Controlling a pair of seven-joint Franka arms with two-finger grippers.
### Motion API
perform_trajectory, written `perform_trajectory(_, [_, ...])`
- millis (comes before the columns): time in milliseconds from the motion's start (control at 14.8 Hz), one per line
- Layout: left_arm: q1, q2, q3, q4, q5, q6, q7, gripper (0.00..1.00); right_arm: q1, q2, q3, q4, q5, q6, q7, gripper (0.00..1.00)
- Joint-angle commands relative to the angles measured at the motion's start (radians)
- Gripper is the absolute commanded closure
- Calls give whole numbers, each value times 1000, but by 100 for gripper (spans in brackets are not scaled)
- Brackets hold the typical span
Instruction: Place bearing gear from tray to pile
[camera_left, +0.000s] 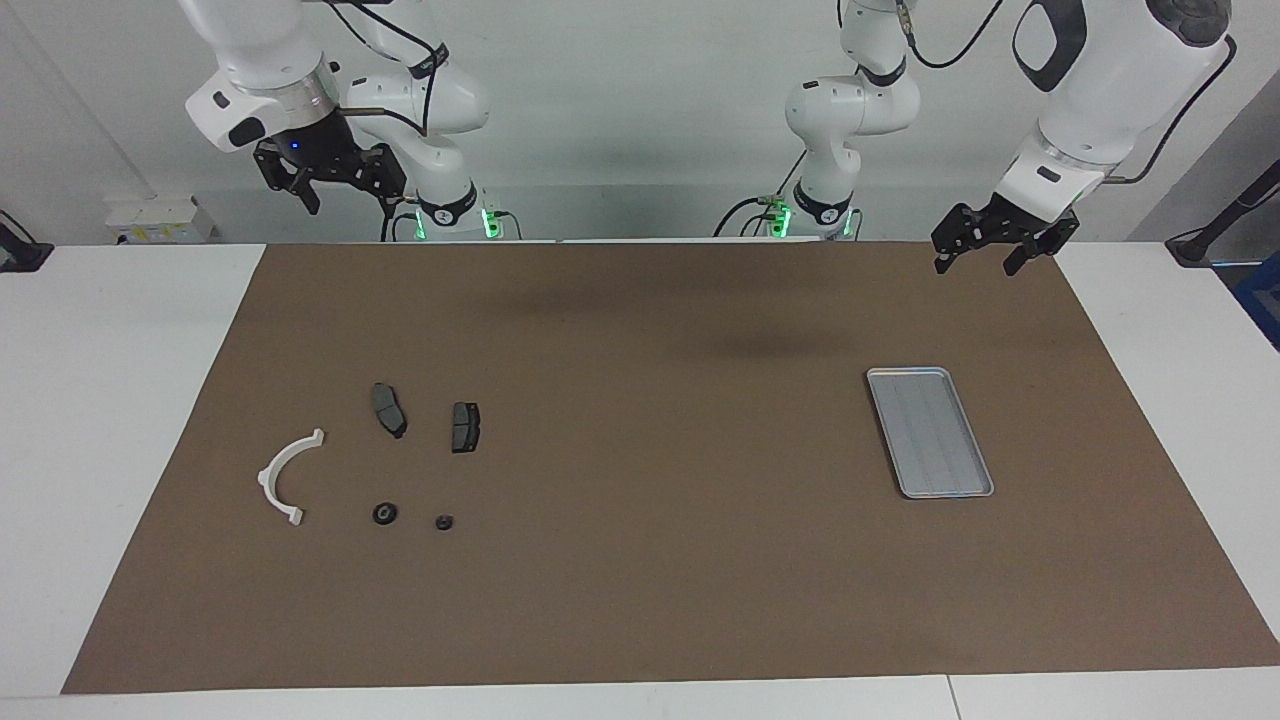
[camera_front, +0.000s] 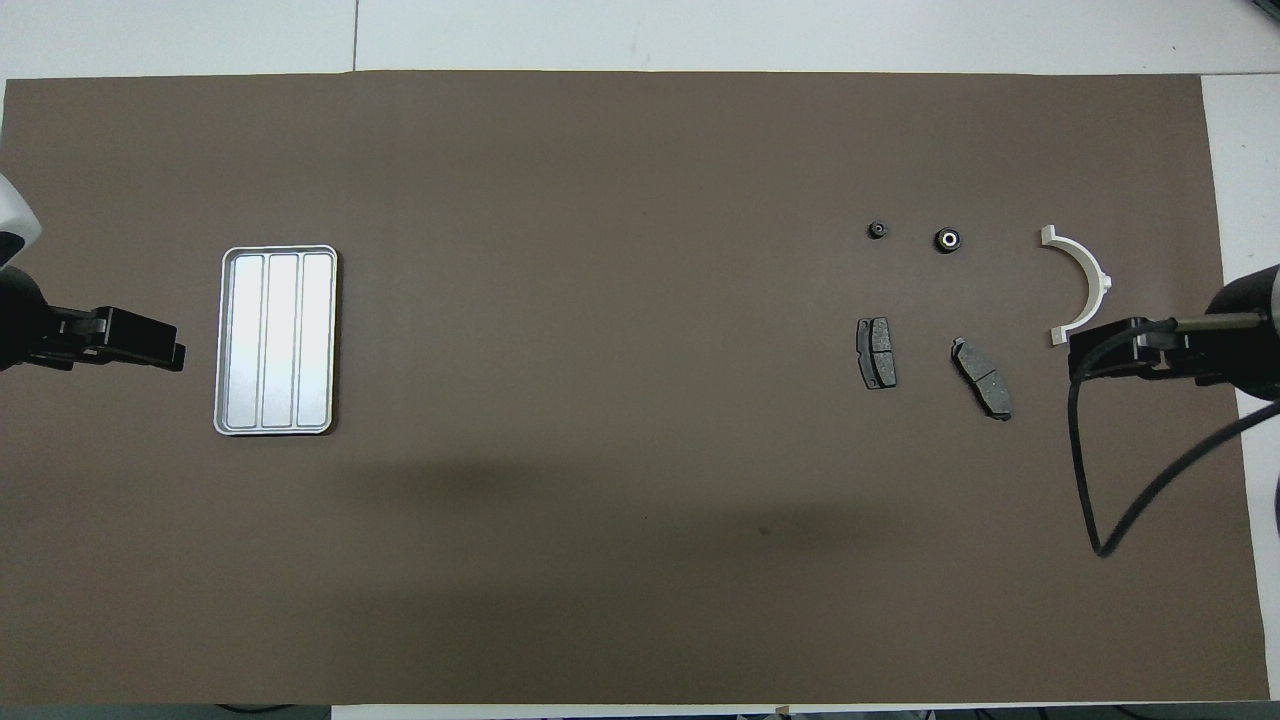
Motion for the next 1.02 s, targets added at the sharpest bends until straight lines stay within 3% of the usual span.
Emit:
perform_trajectory(0, [-13,-14,11,-15,-12,12,3,0,-8,-11,14,-12,-16,11,-18,0])
perform_trajectory(135, [-13,-15,11,-15,-12,12,3,0,-14,-10,14,-3,-18,69,-20,0])
perform_trajectory(948, [-13,-14,11,-15,-12,12,4,0,-8,-11,15,-3,-32,110,-15,0])
